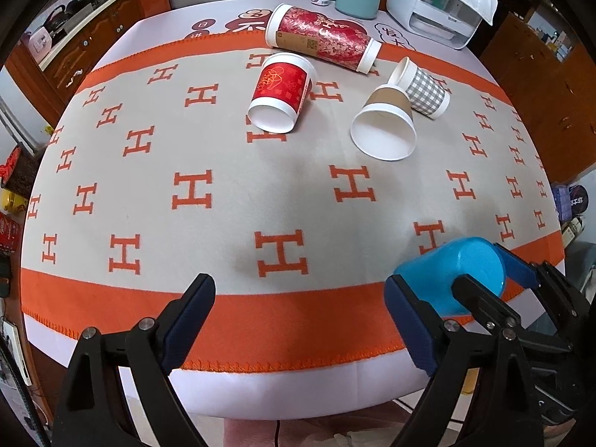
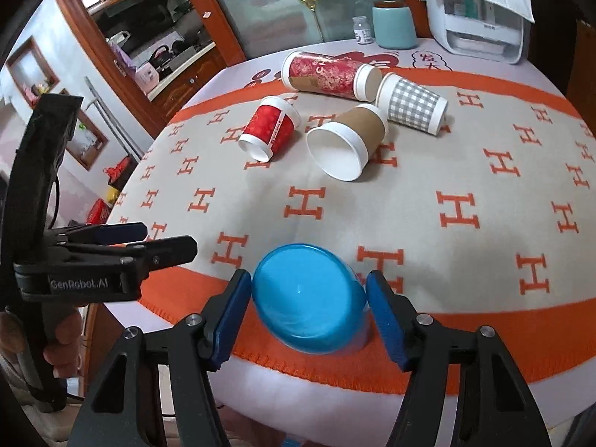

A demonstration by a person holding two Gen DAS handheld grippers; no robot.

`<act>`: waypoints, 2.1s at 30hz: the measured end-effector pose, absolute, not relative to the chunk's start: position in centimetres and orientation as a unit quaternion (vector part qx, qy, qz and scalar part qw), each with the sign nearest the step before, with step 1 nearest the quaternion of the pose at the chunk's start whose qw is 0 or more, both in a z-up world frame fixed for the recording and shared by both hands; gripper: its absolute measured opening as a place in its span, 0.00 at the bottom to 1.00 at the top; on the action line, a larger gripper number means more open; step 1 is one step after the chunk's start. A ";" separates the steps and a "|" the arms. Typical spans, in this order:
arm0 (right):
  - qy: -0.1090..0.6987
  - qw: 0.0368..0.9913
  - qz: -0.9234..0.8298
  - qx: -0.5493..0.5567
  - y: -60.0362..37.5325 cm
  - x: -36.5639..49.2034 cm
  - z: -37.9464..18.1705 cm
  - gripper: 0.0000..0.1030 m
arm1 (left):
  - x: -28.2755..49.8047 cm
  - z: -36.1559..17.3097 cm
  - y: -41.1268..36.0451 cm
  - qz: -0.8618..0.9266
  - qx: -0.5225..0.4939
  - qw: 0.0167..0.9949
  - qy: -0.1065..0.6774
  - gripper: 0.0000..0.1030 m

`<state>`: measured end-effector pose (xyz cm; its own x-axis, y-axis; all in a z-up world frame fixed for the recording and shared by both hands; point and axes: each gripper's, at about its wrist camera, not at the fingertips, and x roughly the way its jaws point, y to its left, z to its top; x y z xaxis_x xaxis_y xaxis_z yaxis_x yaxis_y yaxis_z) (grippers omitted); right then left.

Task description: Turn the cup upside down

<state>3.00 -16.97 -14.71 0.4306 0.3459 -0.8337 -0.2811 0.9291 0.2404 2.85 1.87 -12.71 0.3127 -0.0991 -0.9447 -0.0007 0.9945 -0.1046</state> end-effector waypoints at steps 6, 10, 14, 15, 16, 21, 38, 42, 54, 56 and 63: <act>0.501 0.845 0.185 0.012 -16.1 2.7 -14.4 0.63 | 2.2 -12.2 2.2 -0.031 -0.043 0.814 0.579 0.88; 0.503 0.844 0.182 0.030 -16.6 2.6 -14.0 0.64 | 1.8 -11.7 2.1 -0.032 -0.037 0.820 0.571 0.88; 0.493 0.849 0.183 0.045 -17.2 2.2 -12.8 0.64 | 1.3 -10.9 1.9 -0.033 -0.029 0.826 0.562 0.88; 0.490 0.852 0.182 0.046 -17.3 2.0 -12.4 0.64 | 1.1 -10.6 1.8 -0.033 -0.026 0.829 0.558 0.88; 0.487 0.853 0.181 0.047 -17.4 1.8 -11.9 0.64 | 0.9 -10.4 1.7 -0.034 -0.025 0.831 0.554 0.88; 0.481 0.856 0.176 0.067 -18.3 0.8 -9.2 0.64 | 0.1 -8.6 0.9 -0.035 -0.019 0.844 0.535 0.90; 0.466 0.870 0.129 0.093 -22.0 -3.9 0.2 0.77 | -3.3 -1.7 -2.2 -0.023 -0.021 0.878 0.478 0.99; 0.444 0.884 0.122 0.084 -22.3 -5.7 2.1 0.81 | -4.4 -0.3 -2.7 -0.013 -0.009 0.891 0.453 0.99; 0.435 0.890 0.108 0.090 -23.2 -8.1 3.4 0.83 | -6.0 1.9 -4.0 -0.002 0.002 0.909 0.417 0.99; 0.435 0.890 0.107 0.086 -23.2 -8.1 3.3 0.83 | -6.1 2.0 -4.3 -0.001 0.005 0.910 0.415 0.99; 0.429 0.893 0.112 0.078 -23.2 -7.9 3.5 0.83 | -6.0 2.0 -4.8 0.001 0.005 0.909 0.416 0.99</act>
<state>-7.94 -23.24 3.50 0.6068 0.2663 -0.7490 -0.1323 0.9629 0.2352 -5.95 -4.82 2.00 0.6542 0.0066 -0.7563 0.0017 0.9999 0.0102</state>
